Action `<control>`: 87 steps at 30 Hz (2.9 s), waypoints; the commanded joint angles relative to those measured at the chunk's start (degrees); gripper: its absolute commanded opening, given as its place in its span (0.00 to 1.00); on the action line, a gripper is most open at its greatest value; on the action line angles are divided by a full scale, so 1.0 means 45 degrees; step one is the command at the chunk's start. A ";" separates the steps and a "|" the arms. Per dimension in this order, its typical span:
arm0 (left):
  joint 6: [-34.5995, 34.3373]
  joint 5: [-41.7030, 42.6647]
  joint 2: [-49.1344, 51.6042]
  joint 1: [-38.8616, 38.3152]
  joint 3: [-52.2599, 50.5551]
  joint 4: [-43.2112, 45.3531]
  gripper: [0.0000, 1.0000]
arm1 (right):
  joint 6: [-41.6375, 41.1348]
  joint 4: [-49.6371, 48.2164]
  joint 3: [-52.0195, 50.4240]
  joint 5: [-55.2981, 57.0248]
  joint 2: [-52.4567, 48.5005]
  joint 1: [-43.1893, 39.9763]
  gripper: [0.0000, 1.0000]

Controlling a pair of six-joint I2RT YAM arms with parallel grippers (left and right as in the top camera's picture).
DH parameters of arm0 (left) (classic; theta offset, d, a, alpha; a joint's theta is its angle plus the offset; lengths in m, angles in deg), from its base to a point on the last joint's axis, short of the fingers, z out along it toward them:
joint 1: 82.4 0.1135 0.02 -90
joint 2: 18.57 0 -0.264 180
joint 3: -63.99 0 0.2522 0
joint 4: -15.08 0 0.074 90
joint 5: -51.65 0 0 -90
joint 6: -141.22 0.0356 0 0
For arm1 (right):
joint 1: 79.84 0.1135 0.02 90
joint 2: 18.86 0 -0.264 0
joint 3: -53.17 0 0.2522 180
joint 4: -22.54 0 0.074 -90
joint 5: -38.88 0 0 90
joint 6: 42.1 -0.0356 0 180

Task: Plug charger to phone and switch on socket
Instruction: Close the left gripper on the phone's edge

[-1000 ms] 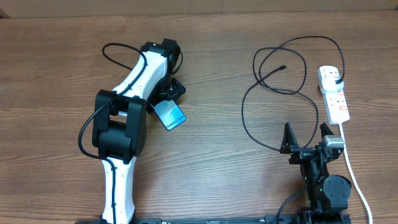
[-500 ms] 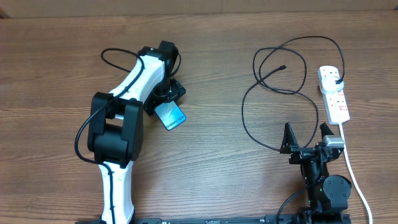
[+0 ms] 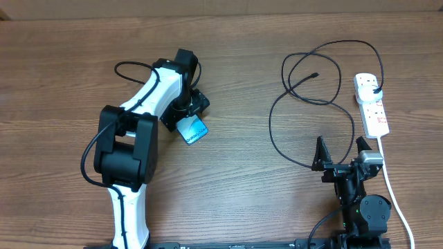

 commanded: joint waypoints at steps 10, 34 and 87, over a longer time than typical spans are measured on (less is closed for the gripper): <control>0.1287 -0.0053 0.1579 -0.0447 -0.1073 0.0408 0.85 | 0.0092 -0.0078 -0.0136 -0.0015 0.0092 0.0087 1.00; 0.1919 0.0044 0.1579 -0.0447 -0.1073 0.1001 0.99 | 0.0092 -0.0078 -0.0136 -0.0015 0.0092 0.0087 1.00; 0.1345 -0.0656 0.1579 -0.0423 -0.1073 0.0991 0.83 | 0.0092 -0.0078 -0.0136 -0.0015 0.0092 0.0087 1.00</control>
